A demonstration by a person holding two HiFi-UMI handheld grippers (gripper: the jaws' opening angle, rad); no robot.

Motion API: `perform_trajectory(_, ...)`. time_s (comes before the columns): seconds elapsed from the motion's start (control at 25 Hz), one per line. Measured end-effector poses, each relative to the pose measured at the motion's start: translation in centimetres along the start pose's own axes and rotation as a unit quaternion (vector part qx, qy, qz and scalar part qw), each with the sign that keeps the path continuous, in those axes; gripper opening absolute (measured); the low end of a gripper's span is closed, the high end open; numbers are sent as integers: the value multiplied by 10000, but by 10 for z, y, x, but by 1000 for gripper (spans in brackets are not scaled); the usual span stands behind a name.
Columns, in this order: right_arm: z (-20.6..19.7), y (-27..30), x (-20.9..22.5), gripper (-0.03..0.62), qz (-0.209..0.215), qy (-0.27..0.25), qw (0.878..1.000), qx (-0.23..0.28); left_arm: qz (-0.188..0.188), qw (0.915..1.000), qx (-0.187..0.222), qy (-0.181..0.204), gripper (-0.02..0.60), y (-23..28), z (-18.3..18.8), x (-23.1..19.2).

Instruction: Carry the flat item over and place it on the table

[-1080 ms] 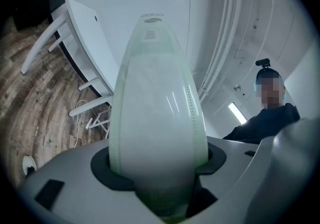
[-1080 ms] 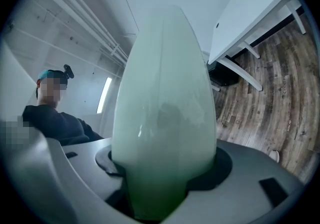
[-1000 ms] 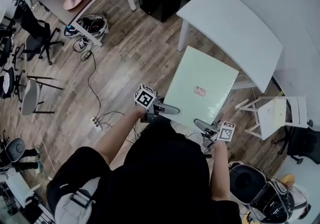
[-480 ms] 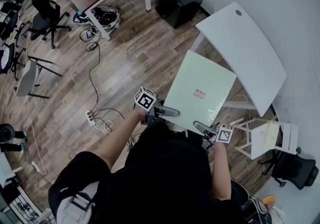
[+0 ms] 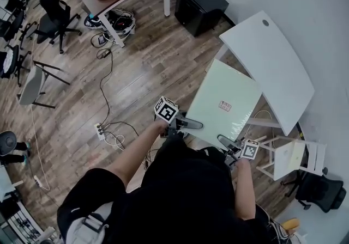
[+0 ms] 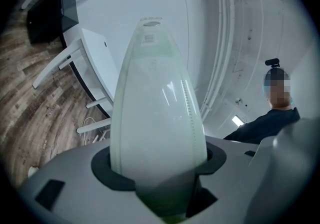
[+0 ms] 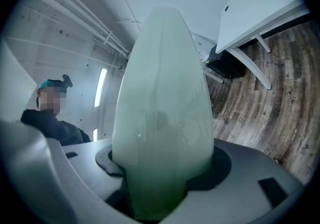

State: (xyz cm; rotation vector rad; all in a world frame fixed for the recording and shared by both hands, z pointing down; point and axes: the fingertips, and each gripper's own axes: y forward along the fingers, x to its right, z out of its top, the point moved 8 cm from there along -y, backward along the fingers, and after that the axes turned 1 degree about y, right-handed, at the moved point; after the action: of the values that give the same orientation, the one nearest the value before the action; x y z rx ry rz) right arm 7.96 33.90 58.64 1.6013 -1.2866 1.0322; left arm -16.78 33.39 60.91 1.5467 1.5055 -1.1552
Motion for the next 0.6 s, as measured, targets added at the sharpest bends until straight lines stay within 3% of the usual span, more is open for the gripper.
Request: perform_trajectory(0.6, 24, -2, 17, 316, 36, 188, 9992, 353, 218, 9994, -103, -248, 307, 6, 33, -16)
